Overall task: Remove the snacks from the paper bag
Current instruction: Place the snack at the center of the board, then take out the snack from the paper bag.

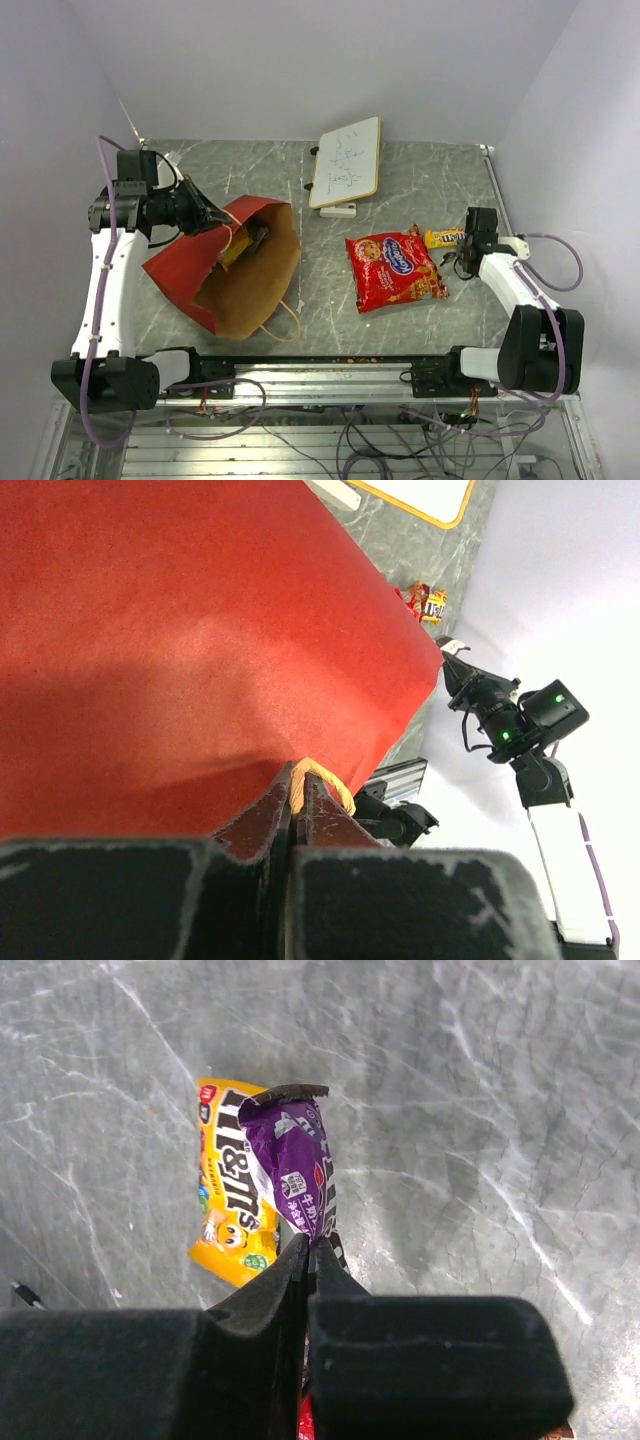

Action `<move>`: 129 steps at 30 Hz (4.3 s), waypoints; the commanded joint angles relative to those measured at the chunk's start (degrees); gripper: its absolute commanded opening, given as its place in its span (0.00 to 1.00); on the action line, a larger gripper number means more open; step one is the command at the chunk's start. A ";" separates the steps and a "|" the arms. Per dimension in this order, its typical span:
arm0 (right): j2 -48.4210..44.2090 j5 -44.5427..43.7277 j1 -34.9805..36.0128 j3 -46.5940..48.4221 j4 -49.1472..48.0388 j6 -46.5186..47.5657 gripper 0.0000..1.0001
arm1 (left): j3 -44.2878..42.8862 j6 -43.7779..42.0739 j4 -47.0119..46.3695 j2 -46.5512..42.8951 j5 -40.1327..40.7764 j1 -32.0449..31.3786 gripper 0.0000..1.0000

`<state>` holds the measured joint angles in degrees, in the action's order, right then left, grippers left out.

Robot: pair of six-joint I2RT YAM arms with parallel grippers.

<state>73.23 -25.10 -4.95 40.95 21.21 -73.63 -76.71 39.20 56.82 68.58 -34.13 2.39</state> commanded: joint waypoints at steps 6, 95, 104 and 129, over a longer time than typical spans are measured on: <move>2.59 3.28 -0.61 -4.65 -6.80 -11.87 0.00 | 2.03 2.60 -2.06 -4.23 -0.55 -0.45 0.07; 62.90 25.10 68.14 52.78 -36.43 147.07 0.81 | -4.95 3.29 6.03 -1.78 -2.79 -0.42 0.07; 68.05 25.14 67.68 56.68 -41.37 146.95 0.74 | -6.49 3.87 7.72 -1.63 -1.51 -0.41 0.07; 51.50 40.43 66.46 40.14 -42.02 134.16 0.01 | -8.40 3.65 4.08 -0.89 0.47 -0.38 0.07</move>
<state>128.38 11.29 60.99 84.42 -20.27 60.82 -83.64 43.51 63.20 67.29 -33.01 2.35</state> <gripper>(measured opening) 0.289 0.072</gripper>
